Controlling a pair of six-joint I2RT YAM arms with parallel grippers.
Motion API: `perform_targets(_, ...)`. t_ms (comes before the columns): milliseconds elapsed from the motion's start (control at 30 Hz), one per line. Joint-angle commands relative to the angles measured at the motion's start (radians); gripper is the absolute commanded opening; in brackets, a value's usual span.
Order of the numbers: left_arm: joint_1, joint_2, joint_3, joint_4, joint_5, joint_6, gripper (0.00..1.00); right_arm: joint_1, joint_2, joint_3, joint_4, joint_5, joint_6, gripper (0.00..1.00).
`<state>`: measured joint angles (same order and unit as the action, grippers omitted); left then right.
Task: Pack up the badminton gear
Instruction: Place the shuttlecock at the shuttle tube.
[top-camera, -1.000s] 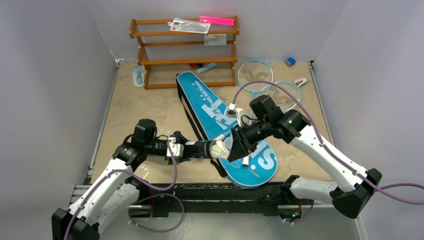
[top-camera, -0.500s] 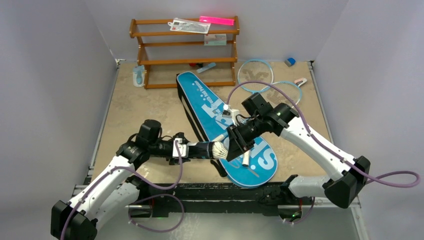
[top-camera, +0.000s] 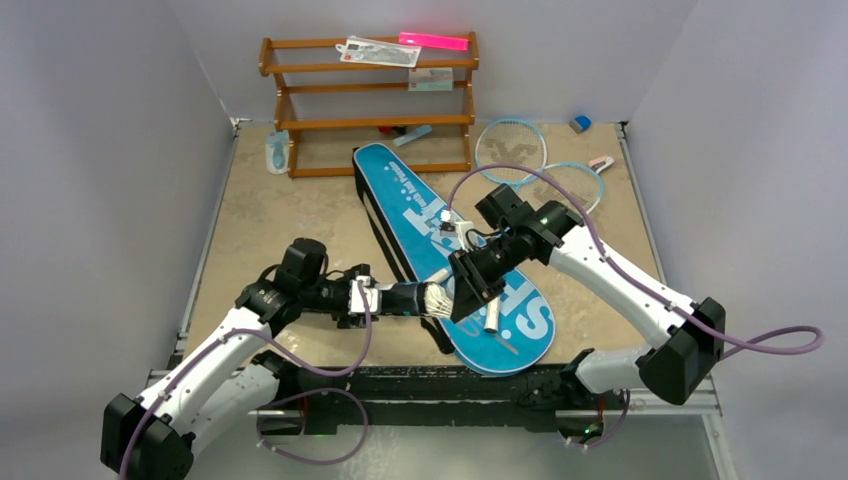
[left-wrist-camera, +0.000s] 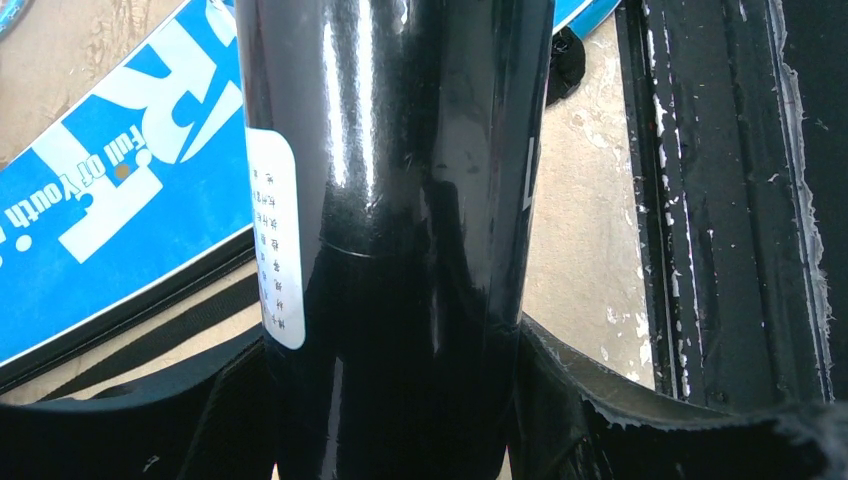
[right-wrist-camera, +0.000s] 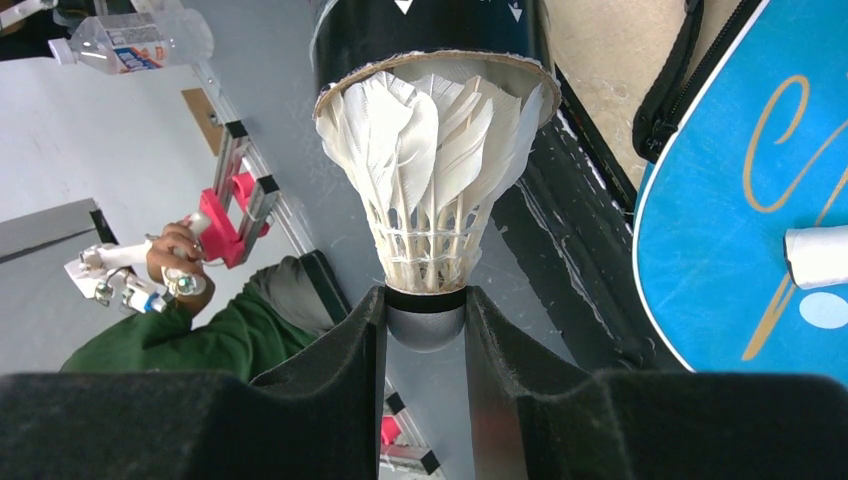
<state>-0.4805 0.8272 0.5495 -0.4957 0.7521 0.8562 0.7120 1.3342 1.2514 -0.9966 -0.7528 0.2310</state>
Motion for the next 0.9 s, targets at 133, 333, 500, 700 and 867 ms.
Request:
perform_targets(133, -0.01, -0.004, 0.044, 0.02, 0.003, 0.017, 0.0, 0.001, 0.015, 0.059, -0.005, -0.082, -0.015, 0.22)
perform_targets(333, -0.019, 0.004, 0.048, 0.016, -0.008, 0.022, 0.0, 0.009, 0.04, 0.074, 0.013, -0.099, -0.004, 0.23)
perform_targets(500, -0.023, 0.004, 0.049, 0.016, -0.017, 0.02, 0.0, 0.015, 0.049, 0.072, 0.025, -0.1, 0.0, 0.34)
perform_targets(700, -0.023, -0.003, 0.044, 0.018, 0.007, 0.017, 0.0, 0.015, 0.032, 0.08, 0.03, -0.094, 0.019, 0.46)
perform_targets(867, -0.023, -0.018, 0.041, 0.022, 0.048, 0.02, 0.0, 0.015, 0.021, 0.067, 0.081, -0.09, 0.063, 0.36)
